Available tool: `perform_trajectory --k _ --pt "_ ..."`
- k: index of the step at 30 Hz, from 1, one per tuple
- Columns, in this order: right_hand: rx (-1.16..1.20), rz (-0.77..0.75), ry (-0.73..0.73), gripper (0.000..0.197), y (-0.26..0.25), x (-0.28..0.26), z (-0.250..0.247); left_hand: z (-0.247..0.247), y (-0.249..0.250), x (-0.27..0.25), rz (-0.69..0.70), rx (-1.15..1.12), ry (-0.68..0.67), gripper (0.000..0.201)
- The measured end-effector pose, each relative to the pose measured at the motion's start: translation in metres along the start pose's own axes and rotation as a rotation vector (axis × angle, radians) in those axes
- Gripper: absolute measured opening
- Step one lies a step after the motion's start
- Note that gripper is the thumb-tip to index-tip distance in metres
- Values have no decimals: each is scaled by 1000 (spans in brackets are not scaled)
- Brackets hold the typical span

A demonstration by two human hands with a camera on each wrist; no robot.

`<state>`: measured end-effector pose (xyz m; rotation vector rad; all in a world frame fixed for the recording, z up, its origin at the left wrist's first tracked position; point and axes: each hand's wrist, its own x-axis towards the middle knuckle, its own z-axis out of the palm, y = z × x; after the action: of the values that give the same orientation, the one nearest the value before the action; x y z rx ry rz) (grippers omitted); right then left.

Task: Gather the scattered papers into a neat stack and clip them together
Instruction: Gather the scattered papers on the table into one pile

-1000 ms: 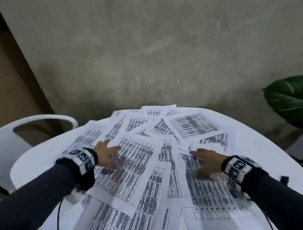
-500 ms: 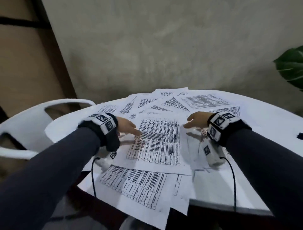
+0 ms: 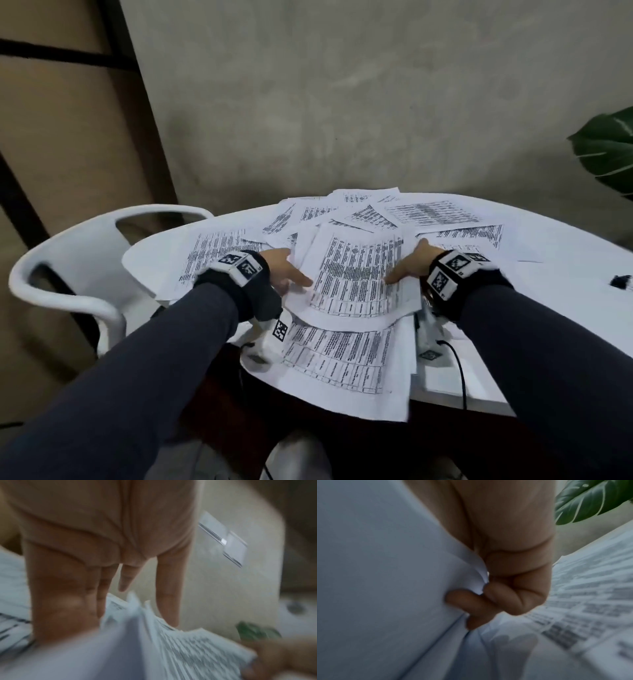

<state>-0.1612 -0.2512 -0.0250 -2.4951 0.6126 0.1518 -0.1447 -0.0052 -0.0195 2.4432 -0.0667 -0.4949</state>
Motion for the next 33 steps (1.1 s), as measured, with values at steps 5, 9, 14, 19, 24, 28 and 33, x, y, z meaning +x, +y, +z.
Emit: perform_trajectory --k 5,9,14,19,24,28,33 --pt "30 60 40 32 26 7 -35 -22 -16 14 -26 83 88 70" --pt "10 105 72 36 34 7 -49 -21 -9 14 20 645 -10 78" --pt "16 98 19 12 20 11 -34 10 6 21 93 683 -160 60" --pt "45 38 -31 54 -1 15 -17 -5 10 20 148 401 -254 45" --pt "27 112 39 103 -7 20 -13 -36 -16 26 6 434 -25 43" --pt "-83 24 2 56 -8 16 -17 -31 -32 23 -76 855 -233 64" --pt "-216 -85 -43 31 -10 -1 -18 -33 -17 0 36 662 -421 47"
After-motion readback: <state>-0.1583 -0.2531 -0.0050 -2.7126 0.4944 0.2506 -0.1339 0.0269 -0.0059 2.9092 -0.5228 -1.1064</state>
